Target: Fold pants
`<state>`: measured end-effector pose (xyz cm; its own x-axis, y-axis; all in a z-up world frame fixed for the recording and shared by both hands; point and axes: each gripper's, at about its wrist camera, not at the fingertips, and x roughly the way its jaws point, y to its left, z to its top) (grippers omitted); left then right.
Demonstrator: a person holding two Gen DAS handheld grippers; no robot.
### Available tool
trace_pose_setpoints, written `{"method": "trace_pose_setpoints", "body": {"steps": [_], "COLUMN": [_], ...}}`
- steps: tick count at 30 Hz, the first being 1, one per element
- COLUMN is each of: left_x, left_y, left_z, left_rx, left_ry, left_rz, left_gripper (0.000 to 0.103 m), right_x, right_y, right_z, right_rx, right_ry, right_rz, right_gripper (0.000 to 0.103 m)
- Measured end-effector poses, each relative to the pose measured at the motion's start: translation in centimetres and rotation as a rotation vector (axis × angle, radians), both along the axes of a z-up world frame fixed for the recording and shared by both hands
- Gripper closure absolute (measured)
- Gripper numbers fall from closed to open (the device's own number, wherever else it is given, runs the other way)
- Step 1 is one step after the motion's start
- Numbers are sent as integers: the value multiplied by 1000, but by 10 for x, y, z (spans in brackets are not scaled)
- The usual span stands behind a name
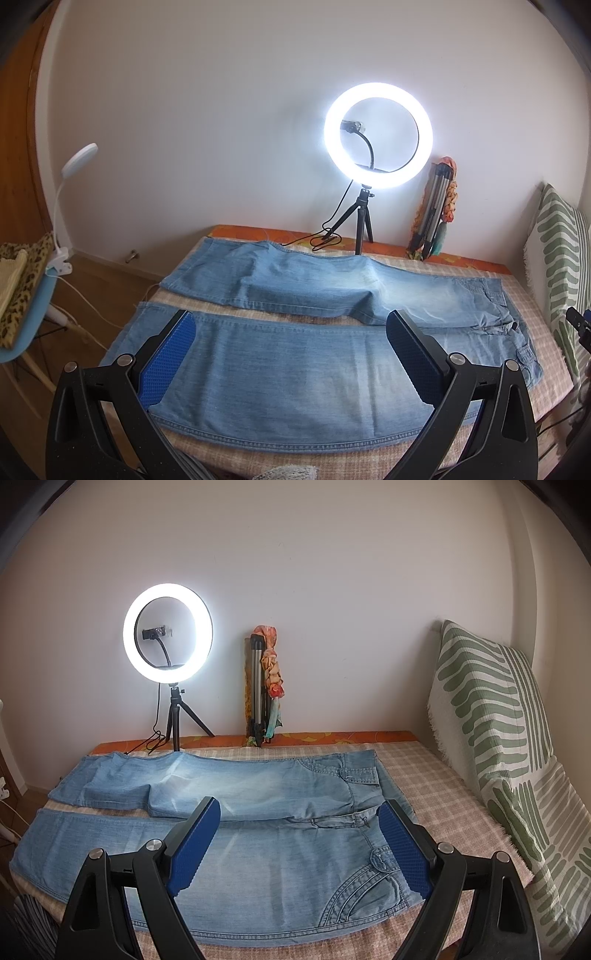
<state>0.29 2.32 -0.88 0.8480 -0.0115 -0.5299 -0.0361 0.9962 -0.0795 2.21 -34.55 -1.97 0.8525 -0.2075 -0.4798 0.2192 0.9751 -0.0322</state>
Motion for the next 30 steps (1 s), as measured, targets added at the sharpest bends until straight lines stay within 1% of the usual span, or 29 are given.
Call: {"method": "trace_pose_setpoints", "body": {"steps": [22,27,30], "left_x": [1,3,4], "left_y": [4,10,16], "left_z": [-4,-7,-7], "left_rx": [-9,-7,-14], "left_ry": [10,19,28], "left_rz": [-1,11,10], "left_gripper": [0,0,0], "right_x": [0,0,2], "right_y": [-1,-3,-4], "right_z": [-2,-4,-3], "right_rx": [-5,-7,-1], "right_ry": [0,3,0], "right_rz": [-3,-6,11], "right_gripper": [14,14,14]}}
